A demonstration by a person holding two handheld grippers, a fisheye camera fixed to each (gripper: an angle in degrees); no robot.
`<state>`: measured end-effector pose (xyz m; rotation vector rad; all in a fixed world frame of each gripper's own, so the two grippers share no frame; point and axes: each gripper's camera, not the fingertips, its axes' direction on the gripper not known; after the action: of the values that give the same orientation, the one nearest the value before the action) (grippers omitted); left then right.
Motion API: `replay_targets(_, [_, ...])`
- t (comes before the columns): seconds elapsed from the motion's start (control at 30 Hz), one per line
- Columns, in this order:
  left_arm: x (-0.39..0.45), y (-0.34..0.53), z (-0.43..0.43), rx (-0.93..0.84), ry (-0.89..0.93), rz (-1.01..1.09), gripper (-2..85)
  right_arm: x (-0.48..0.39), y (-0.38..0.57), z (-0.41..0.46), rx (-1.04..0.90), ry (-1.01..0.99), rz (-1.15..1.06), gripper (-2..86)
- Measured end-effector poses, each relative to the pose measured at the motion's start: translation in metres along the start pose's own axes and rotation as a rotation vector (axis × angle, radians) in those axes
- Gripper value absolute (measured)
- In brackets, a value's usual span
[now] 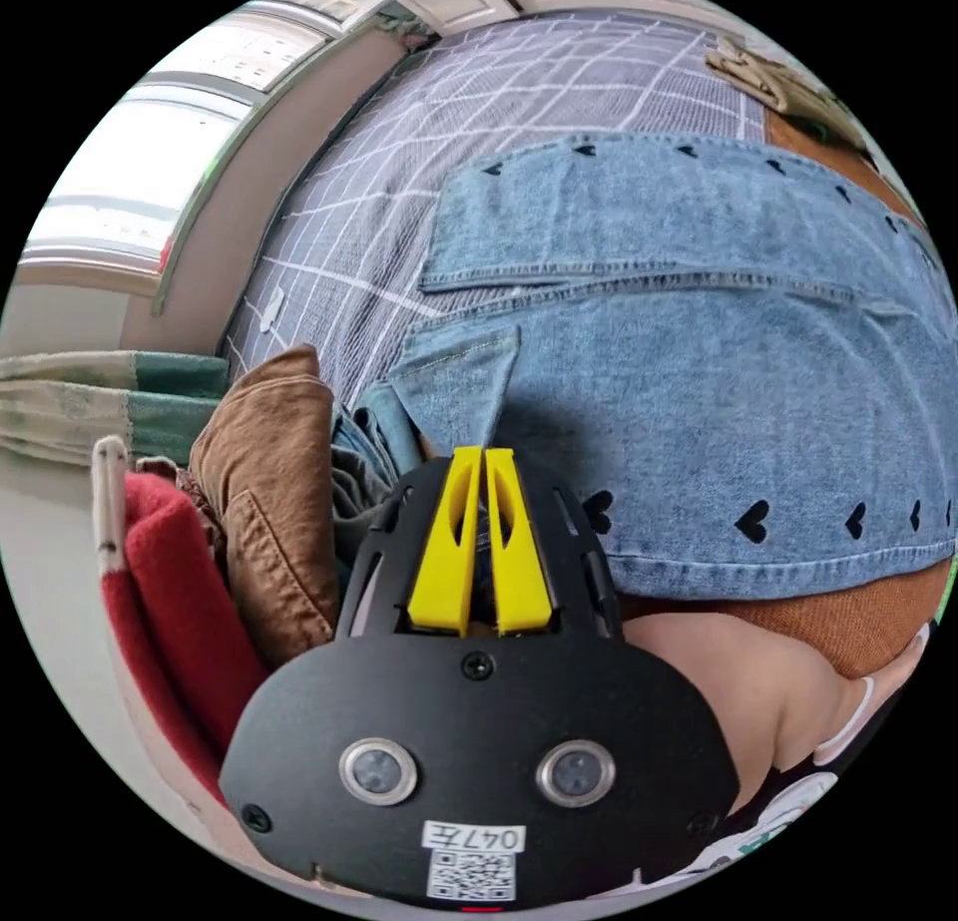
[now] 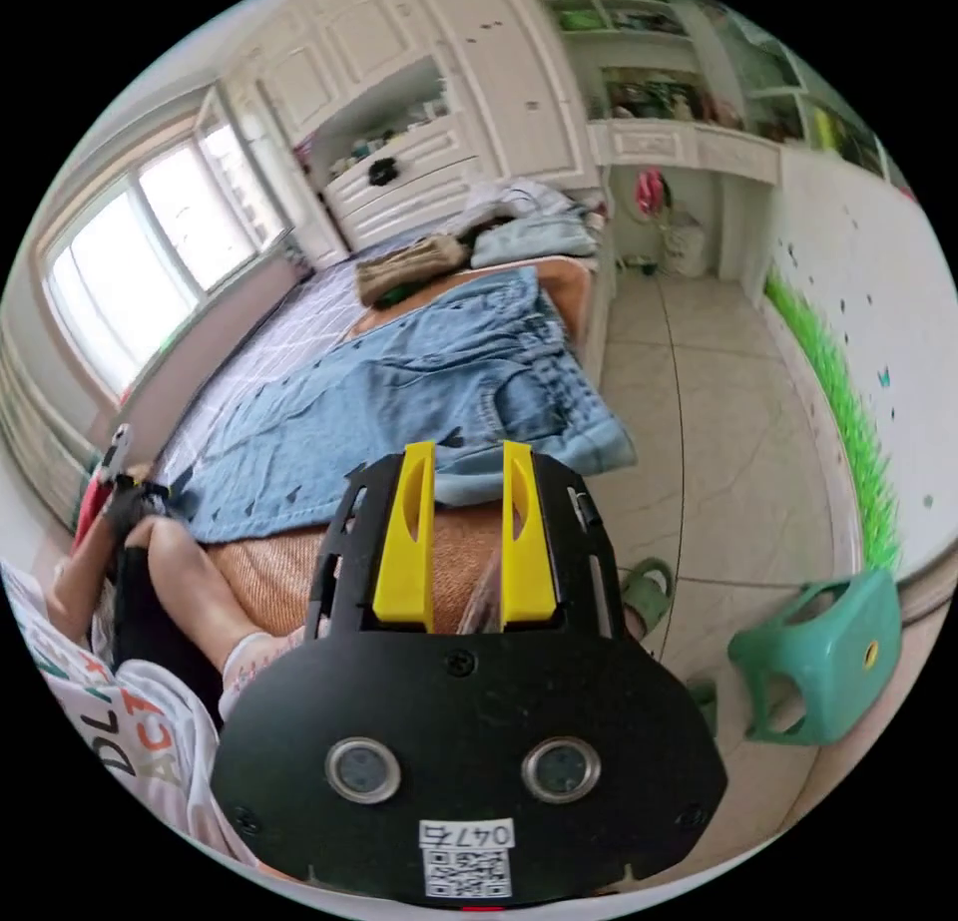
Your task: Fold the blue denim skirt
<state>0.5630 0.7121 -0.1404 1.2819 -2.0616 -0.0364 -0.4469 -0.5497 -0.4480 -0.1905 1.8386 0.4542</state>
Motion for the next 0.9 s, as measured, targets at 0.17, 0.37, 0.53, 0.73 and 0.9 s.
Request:
replay_targets(0.17, [-0.048, 0.013, -0.054, 0.18, 0.129, -0.138, -0.6, 0.093, 0.001, 0.03, -0.047, -0.085, 0.286, 11.6])
replay_targets(0.37, [-0.118, 0.035, -0.112, 0.342, 0.258, -0.3, -0.7, 0.167, 0.008, 0.087, -0.175, -0.214, 0.527, 5.2])
replay_targets(0.53, [-0.186, 0.071, -0.15, 0.472, 0.403, -0.472, -0.8, 0.187, 0.006, 0.08, -0.077, -0.559, 0.475, -0.8])
replay_targets(0.73, [-0.235, 0.11, -0.168, 0.606, 0.421, -0.678, -0.9, 0.169, -0.025, 0.019, 0.109, -0.696, 0.311, -0.9])
replay_targets(0.9, [-0.249, 0.104, -0.162, 0.654, 0.398, -0.761, -1.0, 0.14, -0.046, -0.01, 0.163, -0.654, 0.269, -0.8])
